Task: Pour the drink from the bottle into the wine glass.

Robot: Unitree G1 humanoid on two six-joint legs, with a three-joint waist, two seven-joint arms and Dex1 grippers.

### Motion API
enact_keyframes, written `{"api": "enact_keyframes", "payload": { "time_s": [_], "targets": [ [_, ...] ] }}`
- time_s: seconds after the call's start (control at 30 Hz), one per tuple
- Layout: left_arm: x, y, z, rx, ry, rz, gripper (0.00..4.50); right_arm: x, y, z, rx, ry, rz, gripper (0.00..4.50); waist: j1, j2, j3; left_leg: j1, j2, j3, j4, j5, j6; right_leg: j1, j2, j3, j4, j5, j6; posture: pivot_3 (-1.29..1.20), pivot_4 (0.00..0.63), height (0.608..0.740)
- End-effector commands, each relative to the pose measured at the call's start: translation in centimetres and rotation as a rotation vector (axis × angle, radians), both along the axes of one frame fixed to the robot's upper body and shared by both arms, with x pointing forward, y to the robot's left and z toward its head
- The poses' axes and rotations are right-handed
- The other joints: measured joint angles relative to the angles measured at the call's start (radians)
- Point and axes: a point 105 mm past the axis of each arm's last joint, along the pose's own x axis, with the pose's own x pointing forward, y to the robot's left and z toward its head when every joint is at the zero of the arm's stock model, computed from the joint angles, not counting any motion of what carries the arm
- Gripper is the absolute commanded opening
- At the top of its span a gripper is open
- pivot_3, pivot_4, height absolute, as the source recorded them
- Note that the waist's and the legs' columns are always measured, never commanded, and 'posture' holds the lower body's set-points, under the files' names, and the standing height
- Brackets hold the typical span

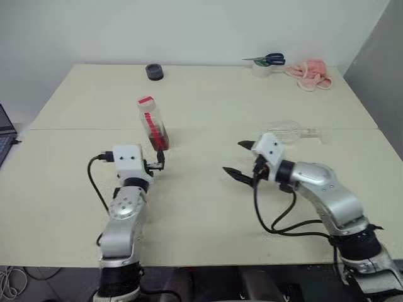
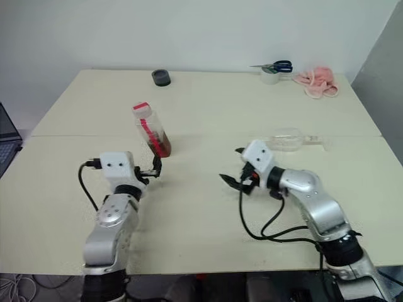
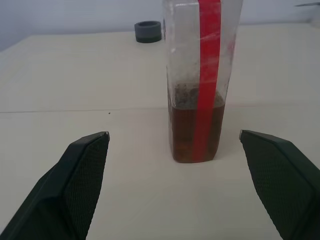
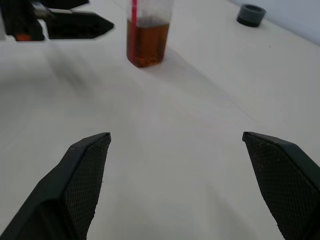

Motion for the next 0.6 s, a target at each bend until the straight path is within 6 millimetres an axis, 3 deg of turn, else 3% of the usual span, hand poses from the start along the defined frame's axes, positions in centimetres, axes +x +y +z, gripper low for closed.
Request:
{"api": "enact_keyframes", "payload": {
  "time_s": [0.03, 0.2, 0.6],
  "targets": [
    [1.3, -1.1, 1.6, 0.016, -0.088, -0.012, 4.45, 0.4, 1.1, 0.8, -0.008, -0.049, 0.016, 4.5, 0.001, 0.0, 0.0, -0.002, 0.0, -0.002, 0.0, 0.001, -0.003, 0.0, -0.001, -0.002, 0.0, 0.0, 0.0, 0.0, 0.15, 0.74],
    [2.6, -2.0, 2.7, 0.057, -0.142, -0.063, 4.45, 0.7, 1.5, 0.9, -0.009, -0.059, 0.023, 4.5, 0.003, 0.0, 0.0, -0.003, 0.0, -0.006, 0.0, 0.003, -0.005, -0.001, -0.002, -0.005, 0.0, 0.0, 0.0, 0.0, 0.15, 0.74],
    [5.4, -1.4, 5.7, 0.044, -0.199, -0.025, 4.45, 0.9, 2.2, 1.8, 0.017, -0.089, 0.025, 4.5, 0.002, 0.0, 0.0, -0.003, -0.002, -0.011, 0.0, 0.006, -0.005, -0.001, -0.002, -0.008, 0.003, 0.0, -0.001, 0.0, 0.15, 0.74]
  ]
}}
